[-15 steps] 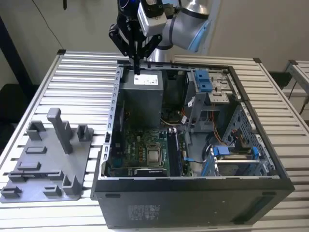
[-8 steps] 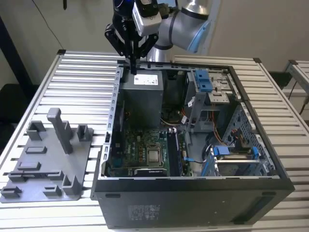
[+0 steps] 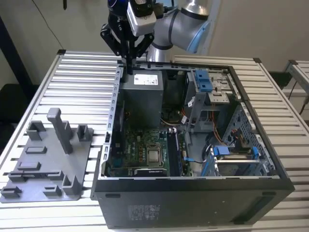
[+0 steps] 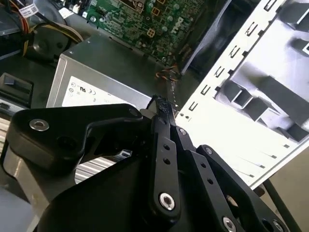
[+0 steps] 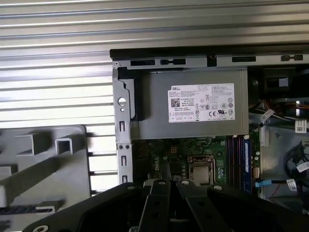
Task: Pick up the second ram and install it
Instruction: 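Reach for the second ram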
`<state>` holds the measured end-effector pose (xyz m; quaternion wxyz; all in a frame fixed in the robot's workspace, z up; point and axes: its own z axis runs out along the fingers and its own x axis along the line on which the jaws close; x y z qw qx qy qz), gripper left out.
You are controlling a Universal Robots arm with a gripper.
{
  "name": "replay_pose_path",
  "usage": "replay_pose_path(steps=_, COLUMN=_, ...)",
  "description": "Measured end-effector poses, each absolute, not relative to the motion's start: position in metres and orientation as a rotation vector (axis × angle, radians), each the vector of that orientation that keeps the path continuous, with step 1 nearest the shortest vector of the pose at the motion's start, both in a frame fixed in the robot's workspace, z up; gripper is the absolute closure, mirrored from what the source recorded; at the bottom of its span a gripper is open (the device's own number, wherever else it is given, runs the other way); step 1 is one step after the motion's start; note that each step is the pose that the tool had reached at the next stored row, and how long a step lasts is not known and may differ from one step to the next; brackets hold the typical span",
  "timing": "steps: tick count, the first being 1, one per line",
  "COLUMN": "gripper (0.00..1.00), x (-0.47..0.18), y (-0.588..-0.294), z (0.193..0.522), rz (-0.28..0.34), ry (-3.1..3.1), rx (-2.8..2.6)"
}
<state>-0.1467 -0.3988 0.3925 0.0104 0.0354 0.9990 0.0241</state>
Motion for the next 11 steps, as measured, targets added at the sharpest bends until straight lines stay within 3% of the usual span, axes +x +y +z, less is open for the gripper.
replay_pose_path(steps=11, gripper=0.89, x=-0.1578, y=-0.3988, z=0.3925, rz=0.075, ry=3.118, rx=0.110)
